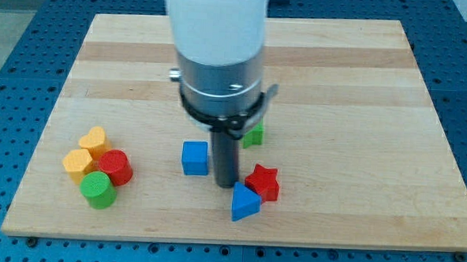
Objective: Separate blue triangle and red star
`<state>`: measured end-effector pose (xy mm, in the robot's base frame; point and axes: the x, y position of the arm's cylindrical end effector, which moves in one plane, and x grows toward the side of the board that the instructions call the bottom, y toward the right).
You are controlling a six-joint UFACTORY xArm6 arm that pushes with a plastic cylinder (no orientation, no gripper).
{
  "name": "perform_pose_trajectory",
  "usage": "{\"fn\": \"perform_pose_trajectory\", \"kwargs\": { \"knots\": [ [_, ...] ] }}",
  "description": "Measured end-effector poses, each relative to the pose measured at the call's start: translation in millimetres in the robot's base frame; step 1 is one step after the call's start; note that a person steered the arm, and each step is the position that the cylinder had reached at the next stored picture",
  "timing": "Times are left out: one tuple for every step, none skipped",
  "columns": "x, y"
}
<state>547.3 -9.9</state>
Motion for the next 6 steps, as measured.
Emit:
{"fn": "perform_pose_trajectory", "kwargs": {
  "knots": [
    [0.0, 37.8],
    [0.0, 60.9],
    [0.0, 61.3],
    [0.0, 43.9],
    [4.7, 25.5],
    [26.3, 25.3]
  ]
}}
